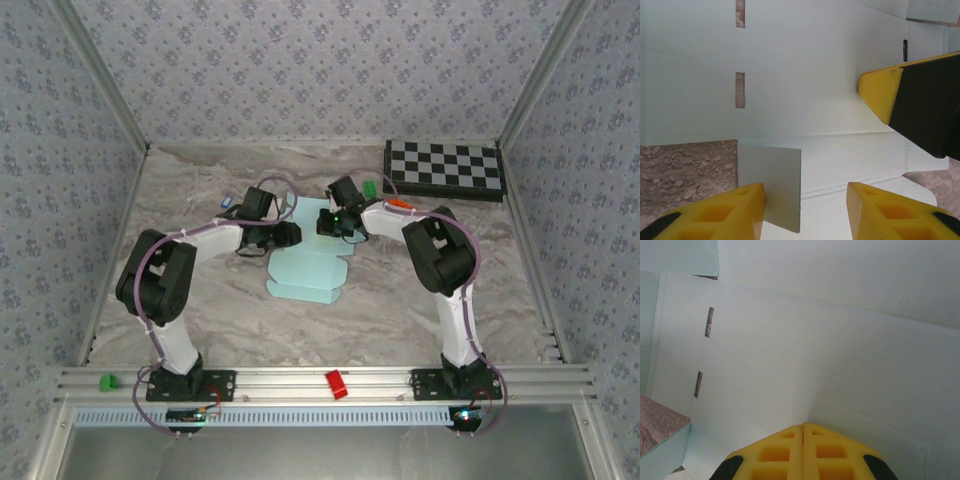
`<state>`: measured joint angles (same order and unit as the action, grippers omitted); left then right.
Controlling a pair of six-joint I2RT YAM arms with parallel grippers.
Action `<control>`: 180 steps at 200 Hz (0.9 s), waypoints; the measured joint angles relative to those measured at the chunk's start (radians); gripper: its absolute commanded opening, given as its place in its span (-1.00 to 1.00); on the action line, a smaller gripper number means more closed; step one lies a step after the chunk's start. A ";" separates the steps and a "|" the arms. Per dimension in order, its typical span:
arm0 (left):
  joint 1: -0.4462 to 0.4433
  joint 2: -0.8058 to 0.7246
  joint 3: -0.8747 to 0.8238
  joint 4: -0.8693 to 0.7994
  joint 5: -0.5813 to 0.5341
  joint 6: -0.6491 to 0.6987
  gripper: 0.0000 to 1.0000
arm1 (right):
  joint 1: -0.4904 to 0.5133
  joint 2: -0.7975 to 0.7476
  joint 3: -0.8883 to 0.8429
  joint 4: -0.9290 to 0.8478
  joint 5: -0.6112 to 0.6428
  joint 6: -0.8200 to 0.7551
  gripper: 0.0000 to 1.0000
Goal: Fold the paper box
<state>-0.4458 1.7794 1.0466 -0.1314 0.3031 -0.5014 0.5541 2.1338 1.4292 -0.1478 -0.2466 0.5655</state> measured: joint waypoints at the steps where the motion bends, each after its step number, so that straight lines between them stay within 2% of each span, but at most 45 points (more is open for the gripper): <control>1: 0.000 -0.001 0.000 0.000 -0.003 0.000 -0.05 | 0.000 0.000 0.000 0.000 0.000 0.000 -1.00; 49: -0.005 -0.124 -0.009 -0.046 -0.131 0.019 -0.02 | 0.010 -0.024 -0.039 0.025 0.011 0.031 -1.00; 63: -0.015 -0.180 -0.013 -0.058 -0.165 0.024 -0.15 | 0.016 -0.035 -0.053 0.025 0.019 0.035 -1.00; 85: -0.042 -0.234 -0.016 -0.079 -0.200 0.027 -0.47 | 0.023 -0.057 -0.072 0.022 0.030 0.041 -1.00; 104: -0.072 -0.240 -0.023 -0.089 -0.215 0.019 -0.76 | 0.025 -0.079 -0.076 0.016 0.045 0.041 -1.00; 128: -0.105 -0.222 -0.034 -0.103 -0.215 -0.013 -0.99 | 0.024 -0.118 -0.076 0.006 0.068 0.039 -0.97; 180: -0.139 -0.096 -0.033 -0.101 -0.210 -0.056 -1.00 | -0.006 -0.145 -0.019 -0.065 0.083 -0.037 -0.76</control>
<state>-0.5850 1.6836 1.0138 -0.2325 0.0929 -0.5571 0.5480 1.9884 1.4097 -0.2131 -0.1638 0.5282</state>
